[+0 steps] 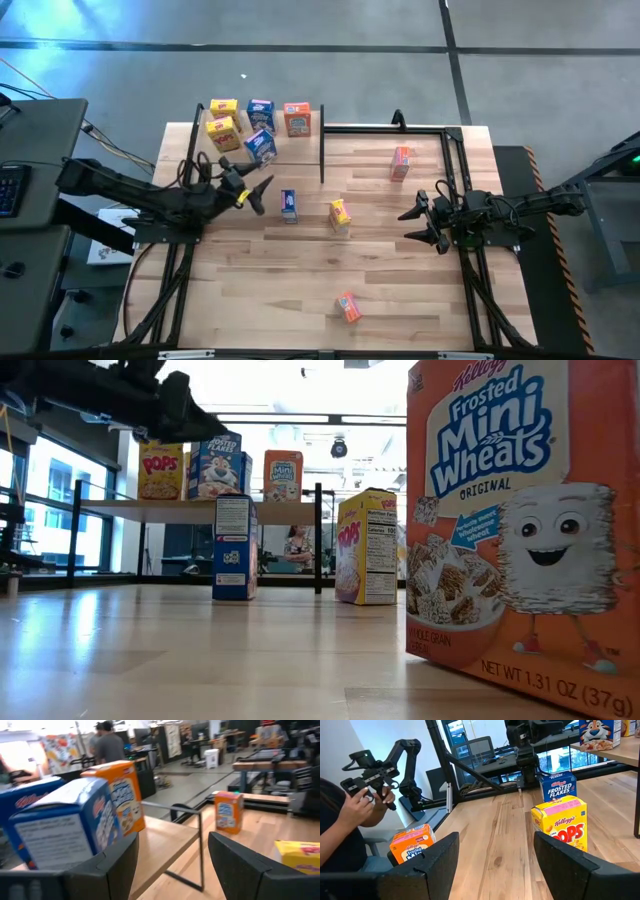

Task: Stack cereal on shelf
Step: Put the right blue cereal box on the shelf aligned with the other blue cereal box

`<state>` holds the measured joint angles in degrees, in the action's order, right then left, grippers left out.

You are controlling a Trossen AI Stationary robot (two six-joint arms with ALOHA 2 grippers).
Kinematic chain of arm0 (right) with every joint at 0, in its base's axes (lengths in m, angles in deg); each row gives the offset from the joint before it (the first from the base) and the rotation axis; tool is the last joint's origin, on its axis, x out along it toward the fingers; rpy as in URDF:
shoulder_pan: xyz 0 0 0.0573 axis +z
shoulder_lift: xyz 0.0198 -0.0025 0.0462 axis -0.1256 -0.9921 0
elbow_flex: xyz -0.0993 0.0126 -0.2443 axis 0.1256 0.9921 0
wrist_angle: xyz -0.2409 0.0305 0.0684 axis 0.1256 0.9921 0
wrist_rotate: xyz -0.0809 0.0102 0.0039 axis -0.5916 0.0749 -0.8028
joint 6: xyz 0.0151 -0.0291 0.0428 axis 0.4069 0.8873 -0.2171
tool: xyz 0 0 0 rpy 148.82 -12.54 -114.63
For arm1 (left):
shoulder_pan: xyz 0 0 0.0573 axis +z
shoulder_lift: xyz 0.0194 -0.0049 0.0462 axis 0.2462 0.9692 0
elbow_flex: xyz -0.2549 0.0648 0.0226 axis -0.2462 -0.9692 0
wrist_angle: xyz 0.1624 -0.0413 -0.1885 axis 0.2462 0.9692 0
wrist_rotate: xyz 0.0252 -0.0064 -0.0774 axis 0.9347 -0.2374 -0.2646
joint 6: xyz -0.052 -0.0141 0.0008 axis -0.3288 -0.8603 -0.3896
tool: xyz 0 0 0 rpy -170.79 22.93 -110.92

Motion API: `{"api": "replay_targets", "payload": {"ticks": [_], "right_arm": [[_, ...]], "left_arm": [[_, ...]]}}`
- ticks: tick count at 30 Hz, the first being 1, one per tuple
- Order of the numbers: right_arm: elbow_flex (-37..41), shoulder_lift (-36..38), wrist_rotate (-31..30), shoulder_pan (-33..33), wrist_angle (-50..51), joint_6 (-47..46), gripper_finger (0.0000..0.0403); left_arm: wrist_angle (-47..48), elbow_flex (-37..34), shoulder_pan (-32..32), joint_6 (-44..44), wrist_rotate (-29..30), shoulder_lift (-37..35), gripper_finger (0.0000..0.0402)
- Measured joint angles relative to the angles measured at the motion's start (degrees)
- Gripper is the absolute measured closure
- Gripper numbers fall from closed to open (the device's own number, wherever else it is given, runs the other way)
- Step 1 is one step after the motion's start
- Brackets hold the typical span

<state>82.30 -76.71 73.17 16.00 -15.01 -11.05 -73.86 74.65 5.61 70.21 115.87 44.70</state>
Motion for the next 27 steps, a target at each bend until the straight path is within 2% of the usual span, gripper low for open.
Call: {"api": "replay_targets", "payload": {"ticks": [4,12,21,27], "right_arm": [[0.01,0.00,0.00,-0.01,0.00,0.00,0.0153],[0.01,0.00,0.00,0.00,0.01,0.00,0.0153],[0.01,0.00,0.00,0.01,0.00,0.00,0.0153],[0.01,0.00,0.00,-0.01,0.00,0.01,0.0153]], "left_arm": [[-0.03,0.01,0.85,-0.46,2.45,1.06,0.0171],[-0.04,0.00,4.27,-1.45,2.74,1.84,0.0171],[0.63,0.00,4.90,-1.51,5.77,1.84,0.0171],[0.68,0.00,4.70,-4.85,3.87,1.84,0.0171]]}}
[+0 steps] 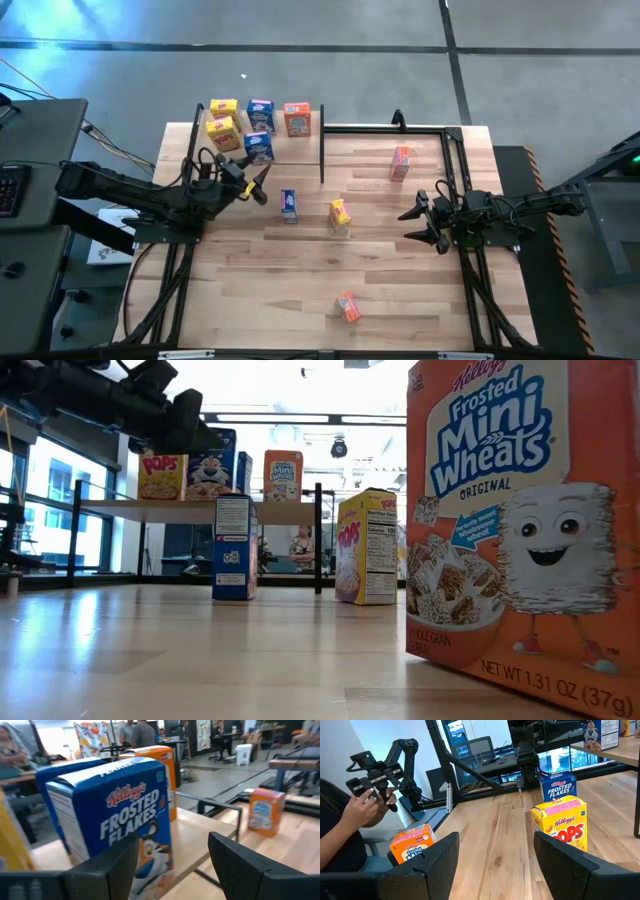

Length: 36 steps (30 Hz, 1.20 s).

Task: Stack cereal on shelf
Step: Put the right blue cereal box on the shelf aligned with the other blue cereal box

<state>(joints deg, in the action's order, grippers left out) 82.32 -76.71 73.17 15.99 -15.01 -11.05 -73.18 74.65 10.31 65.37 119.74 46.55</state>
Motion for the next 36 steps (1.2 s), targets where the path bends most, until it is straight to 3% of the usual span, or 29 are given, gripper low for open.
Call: {"api": "replay_targets", "payload": {"ticks": [7,14,36], "right_arm": [[-0.02,0.00,0.00,0.02,0.00,-0.01,0.0153],[-0.02,0.00,0.00,0.00,0.02,0.00,0.0153],[-0.01,0.01,0.00,0.01,0.20,0.00,0.0153]], "left_arm": [[0.08,0.01,-0.60,-4.27,-0.79,2.04,0.0171],[0.02,0.00,-1.40,-7.09,2.66,5.32,0.0171],[-3.52,0.00,6.76,-7.27,1.80,9.18,0.0171]]}}
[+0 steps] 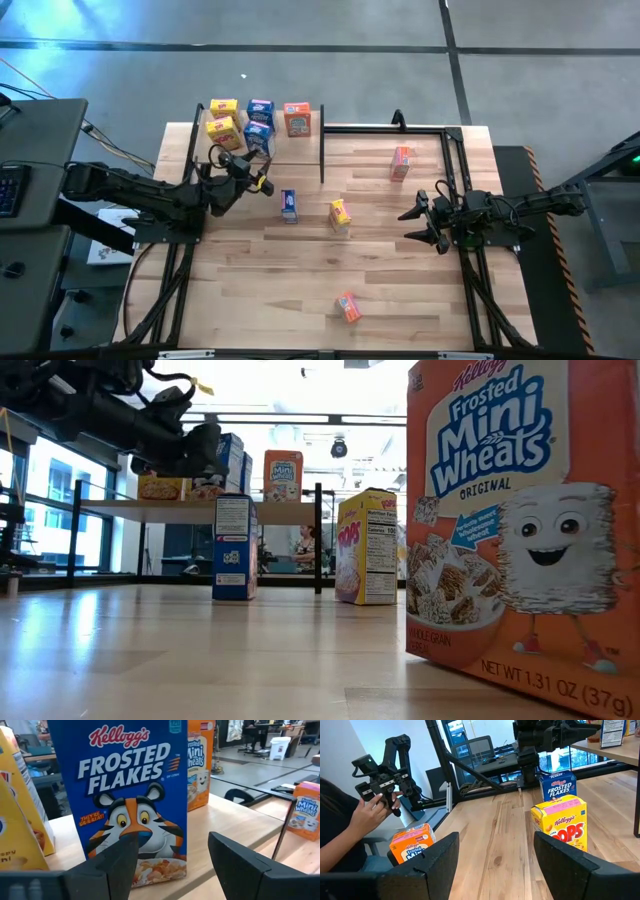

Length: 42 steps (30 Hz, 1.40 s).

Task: Stack cereal on shelf
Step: Put the right blue cereal box on the shelf aligned with the other blue cereal box

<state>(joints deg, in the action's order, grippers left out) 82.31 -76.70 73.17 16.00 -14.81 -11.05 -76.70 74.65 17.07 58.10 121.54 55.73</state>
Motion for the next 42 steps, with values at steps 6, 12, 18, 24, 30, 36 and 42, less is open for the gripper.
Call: {"api": "replay_targets", "payload": {"ticks": [6,12,18,24,30,36,42], "right_arm": [[0.01,-0.01,0.00,0.01,0.22,0.02,0.0153],[-0.01,0.01,-0.01,0.01,0.22,0.02,0.0153],[0.01,-0.01,0.00,-0.01,0.21,0.02,0.0153],[0.01,-0.01,0.00,0.00,0.20,0.00,0.0153],[0.01,0.01,0.00,-0.01,0.20,0.00,0.0153],[-0.01,-0.01,0.00,0.01,0.20,0.02,0.0153],[0.00,0.00,0.00,0.00,0.20,0.00,0.0153]], "left_arm": [[-0.25,0.00,1.04,-1.31,-3.32,0.00,0.0171],[-0.25,0.00,0.01,-1.32,-3.42,0.00,0.0171],[-0.25,0.00,1.85,-2.55,-5.34,-0.02,0.0171],[-0.46,0.00,2.49,-3.44,-7.25,-0.02,0.0171],[-1.23,0.00,3.74,-2.50,-6.90,-0.02,0.0171],[-1.65,0.00,5.22,-2.46,-7.87,-0.02,0.0171],[-2.90,0.02,5.48,-2.47,-9.47,-0.02,0.0171]]}}
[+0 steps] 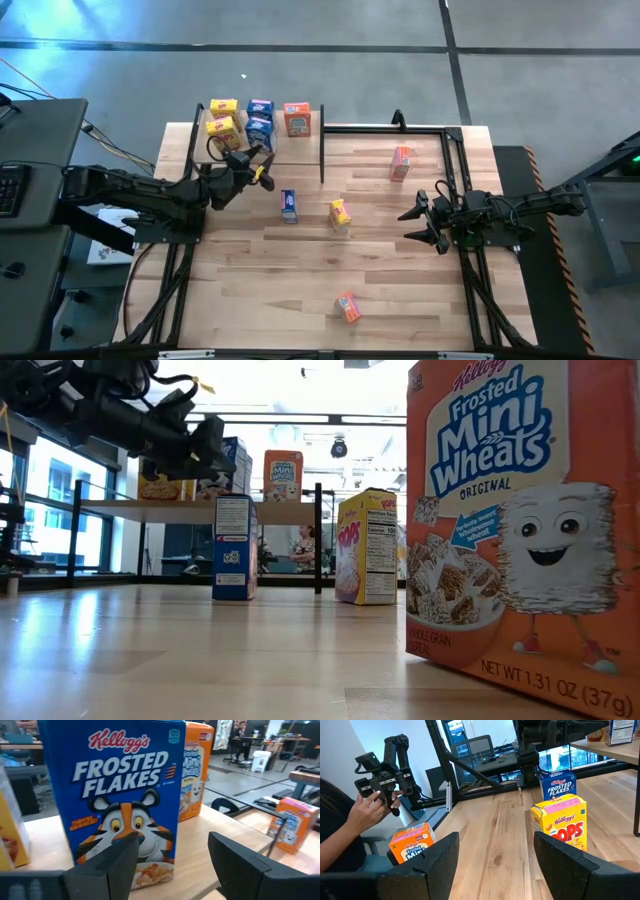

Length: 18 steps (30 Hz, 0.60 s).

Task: Stack cereal on shelf
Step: Put the right blue cereal box on the shelf aligned with the other blue cereal box, then adjust the bottom yellow cereal box on the shelf

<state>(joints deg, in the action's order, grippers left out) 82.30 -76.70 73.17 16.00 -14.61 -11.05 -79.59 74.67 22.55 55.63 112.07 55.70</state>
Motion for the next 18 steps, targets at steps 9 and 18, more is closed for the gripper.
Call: {"api": "replay_targets", "payload": {"ticks": [9,18], "right_arm": [[0.01,-0.01,-0.01,0.00,0.00,0.00,0.0153],[0.02,0.00,0.00,0.00,0.00,0.01,0.0153]], "left_arm": [[0.02,-0.02,-0.01,-1.51,-1.00,0.00,0.0171],[0.42,-0.02,-3.60,1.80,0.08,-3.90,0.0171]]}}
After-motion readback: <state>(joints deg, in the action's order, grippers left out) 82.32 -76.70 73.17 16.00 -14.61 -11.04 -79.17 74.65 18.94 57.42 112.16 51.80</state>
